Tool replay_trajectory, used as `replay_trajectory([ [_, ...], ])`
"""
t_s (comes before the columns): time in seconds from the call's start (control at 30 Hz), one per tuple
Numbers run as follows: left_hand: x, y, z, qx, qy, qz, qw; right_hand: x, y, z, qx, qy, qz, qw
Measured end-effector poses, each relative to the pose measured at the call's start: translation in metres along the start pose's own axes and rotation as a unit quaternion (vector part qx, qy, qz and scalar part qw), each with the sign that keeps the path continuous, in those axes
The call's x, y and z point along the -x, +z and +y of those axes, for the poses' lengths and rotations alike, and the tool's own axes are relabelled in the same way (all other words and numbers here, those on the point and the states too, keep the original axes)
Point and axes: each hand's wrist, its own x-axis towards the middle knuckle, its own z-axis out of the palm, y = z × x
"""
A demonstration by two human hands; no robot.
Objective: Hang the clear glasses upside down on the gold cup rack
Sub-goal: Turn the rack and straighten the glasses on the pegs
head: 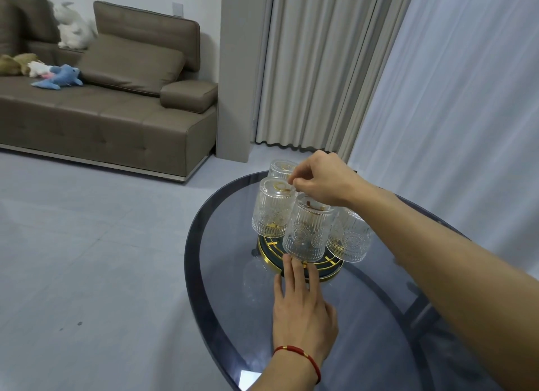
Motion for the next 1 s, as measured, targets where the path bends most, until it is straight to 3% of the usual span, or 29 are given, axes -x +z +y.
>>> replay_trajectory([
  [0.5, 0.0, -0.001, -0.001, -0.003, 0.003, 0.007, 1.0, 0.023, -0.02, 0.023, 0.011, -0.047, -0.058, 0.997],
  [0.6, 0.0, -0.001, -0.001, -0.01, 0.003, -0.004, 1.0, 0.035, -0.013, 0.03, 0.087, -0.055, -0.113, 0.988],
  [0.7, 0.0, -0.003, 0.0, -0.005, -0.001, 0.002, 1.0, 0.04, -0.002, 0.033, 0.192, -0.054, -0.097, 0.975],
  [0.87, 0.002, -0.005, 0.0, -0.003, 0.001, 0.009, 1.0, 0.048, 0.002, 0.036, 0.093, -0.047, -0.064, 0.993],
  [1.0, 0.002, -0.007, 0.001, -0.006, 0.001, 0.018, 1.0, 0.055, 0.002, 0.038, 0.091, -0.063, -0.055, 0.992],
])
